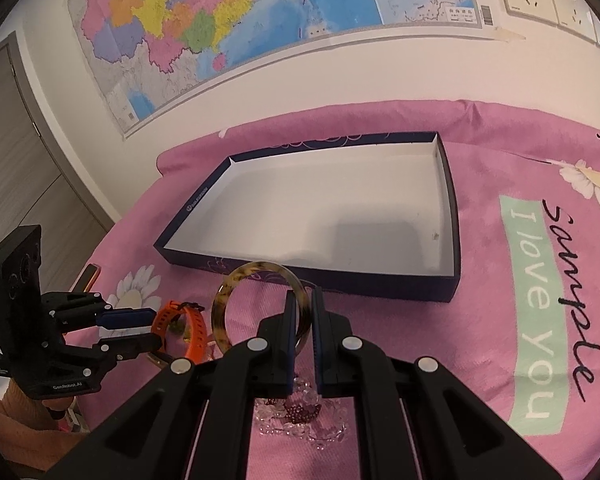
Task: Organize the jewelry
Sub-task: 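Lift the watch with the left tool while the right tool carries the bangle toward the box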
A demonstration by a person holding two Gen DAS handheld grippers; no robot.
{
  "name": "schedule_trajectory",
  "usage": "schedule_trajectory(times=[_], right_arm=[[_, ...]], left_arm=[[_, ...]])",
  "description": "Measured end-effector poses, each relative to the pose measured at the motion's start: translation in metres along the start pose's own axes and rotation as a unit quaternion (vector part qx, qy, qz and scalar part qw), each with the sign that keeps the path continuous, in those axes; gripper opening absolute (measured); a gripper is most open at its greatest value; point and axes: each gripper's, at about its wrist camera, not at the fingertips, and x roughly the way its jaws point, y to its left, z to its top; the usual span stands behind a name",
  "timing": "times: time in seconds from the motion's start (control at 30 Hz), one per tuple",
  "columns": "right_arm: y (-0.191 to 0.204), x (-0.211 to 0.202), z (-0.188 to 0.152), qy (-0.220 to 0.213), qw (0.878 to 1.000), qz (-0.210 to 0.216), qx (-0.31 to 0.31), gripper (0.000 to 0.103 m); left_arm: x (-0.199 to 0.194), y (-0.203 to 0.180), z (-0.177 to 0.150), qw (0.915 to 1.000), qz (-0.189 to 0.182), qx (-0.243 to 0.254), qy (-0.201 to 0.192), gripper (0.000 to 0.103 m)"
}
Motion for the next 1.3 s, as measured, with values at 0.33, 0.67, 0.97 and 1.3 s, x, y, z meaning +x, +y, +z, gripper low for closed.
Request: schedule_trajectory(times=[0.33,0.67,0.97,1.3], right_arm=[[-0.001,0.002,-0.002,0.002,1.000,0.006,0.003,0.006],[-0.001,0.002,-0.005,0.005,1.000,0.011,0.006,0.006],[0.000,0.004,-0.005,0.009,1.000,0.015,0.004,0.006],[0.001,-0.004,0.002,-0.005,1.000,0.013,-0.001,0.006]], left_arm=[[-0.001,0.007,-0.004,0.9996,0.009,-0.024,0.014,0.025],[0.004,0.009,-0.007,0.9989,0.009,-0.031,0.033,0.023],[0.015,0.005,-0.004,0.9990,0.020,-0.026,0.030,0.008],[-0.002,0.010,0.000,0.9992,0.006,-0.040,0.007,0.007]])
